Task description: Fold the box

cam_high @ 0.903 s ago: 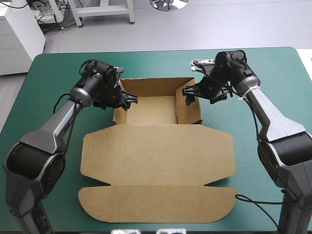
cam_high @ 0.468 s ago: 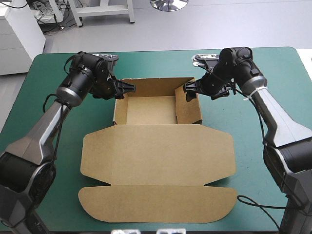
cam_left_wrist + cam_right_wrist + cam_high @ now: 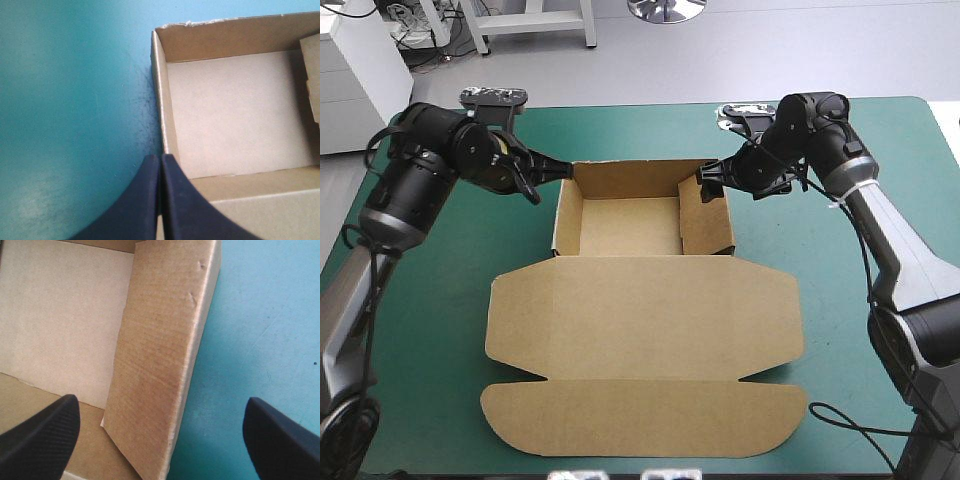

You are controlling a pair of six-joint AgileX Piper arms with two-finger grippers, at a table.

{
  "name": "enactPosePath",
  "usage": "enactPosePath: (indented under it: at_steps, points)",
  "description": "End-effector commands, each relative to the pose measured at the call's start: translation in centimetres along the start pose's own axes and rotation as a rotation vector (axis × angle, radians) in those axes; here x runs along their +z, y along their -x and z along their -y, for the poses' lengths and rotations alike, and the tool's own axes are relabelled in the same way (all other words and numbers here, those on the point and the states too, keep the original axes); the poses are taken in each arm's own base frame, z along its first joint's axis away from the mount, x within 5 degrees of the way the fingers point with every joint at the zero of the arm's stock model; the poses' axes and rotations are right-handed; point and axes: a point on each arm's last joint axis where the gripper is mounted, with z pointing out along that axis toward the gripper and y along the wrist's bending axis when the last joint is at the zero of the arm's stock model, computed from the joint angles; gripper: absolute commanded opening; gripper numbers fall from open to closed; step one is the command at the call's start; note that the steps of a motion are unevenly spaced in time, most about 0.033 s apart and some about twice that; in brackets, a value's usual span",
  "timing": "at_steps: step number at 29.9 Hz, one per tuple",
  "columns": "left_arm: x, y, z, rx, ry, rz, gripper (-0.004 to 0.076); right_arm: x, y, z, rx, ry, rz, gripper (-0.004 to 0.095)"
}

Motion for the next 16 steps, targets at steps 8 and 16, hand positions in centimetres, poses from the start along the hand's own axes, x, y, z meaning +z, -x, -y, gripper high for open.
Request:
enactPosePath:
  at_steps: [8,16]
  points:
    - [-6.9,-7.6,-2.4,0.018,0.005,0.022,-0.001,-3.6,-0.1,-0.7,-0.016,0.029,0.075,0.082]
    - [-11.8,-15.1,-4.5,0.006,-0.027,0.145,-0.001,-3.5,0.0,-0.7,-0.016,0.028,0.073,0.082]
